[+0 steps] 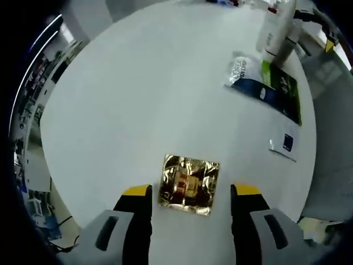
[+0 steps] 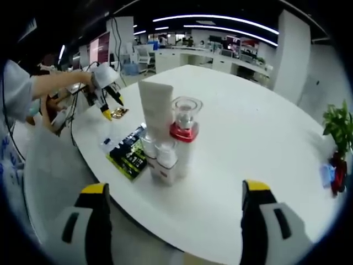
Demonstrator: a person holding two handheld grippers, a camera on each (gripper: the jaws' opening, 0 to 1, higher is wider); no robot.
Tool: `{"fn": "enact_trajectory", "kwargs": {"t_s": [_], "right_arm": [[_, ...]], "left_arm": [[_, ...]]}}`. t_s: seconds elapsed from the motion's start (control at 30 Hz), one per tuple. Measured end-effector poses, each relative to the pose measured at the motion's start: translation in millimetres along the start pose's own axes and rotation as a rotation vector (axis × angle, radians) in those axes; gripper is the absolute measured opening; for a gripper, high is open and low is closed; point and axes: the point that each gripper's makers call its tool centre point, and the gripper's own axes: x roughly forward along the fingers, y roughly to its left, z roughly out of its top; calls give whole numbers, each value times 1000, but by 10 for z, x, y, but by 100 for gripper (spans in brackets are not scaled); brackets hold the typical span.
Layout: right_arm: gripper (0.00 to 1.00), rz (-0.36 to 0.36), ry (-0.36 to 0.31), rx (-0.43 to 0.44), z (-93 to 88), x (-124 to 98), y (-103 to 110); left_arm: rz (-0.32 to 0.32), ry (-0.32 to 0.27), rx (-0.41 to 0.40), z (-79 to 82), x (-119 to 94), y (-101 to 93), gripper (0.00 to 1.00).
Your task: Arrange the skincare products in the storage area until every visible bottle or jar stands upright without overlapping.
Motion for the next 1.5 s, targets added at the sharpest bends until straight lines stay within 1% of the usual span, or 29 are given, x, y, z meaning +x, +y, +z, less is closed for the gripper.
{"fn": "enact_trajectory", "kwargs": {"t_s": [0.07,0.2,0.33,0.43,0.7,0.83,0.9,1.13,1.2,1.3,1.37,1.5], "right_arm": [[100,-2,1,3,-7,0,-7],[100,-7,3,6,-12,-3,-20],[100,-9,4,7,-8,-1,-24],[100,-11,3,9,1,-1,-29],[100,-10,6,9,-1,2,-9],[100,-11,6,6,8,-4,-3],[100,-12,5,6,13,-9,-5],[100,-12,5,7,4,-10,7],[100,-12,6,6,3,-11,11],[100,-15,1,10,9,-19,10],[100,-18,0,11,6,-25,6],[100,-21,1,12,-2,-40,7]], "left_arm": [[-9,23,19,-16,9,16,54],[-25,52,55,-20,3,7,54],[-43,61,71,8,-6,-57,53],[-69,72,101,20,-4,-100,52],[-73,108,140,40,-18,-118,48],[-73,121,146,46,-25,-118,45],[-76,127,163,49,-30,-131,44],[-78,139,174,63,-42,-181,40],[-79,137,173,74,-50,-192,36],[-79,141,173,83,-60,-221,36],[-80,141,173,67,-45,-156,36],[-81,142,172,67,-45,-161,36]]}}
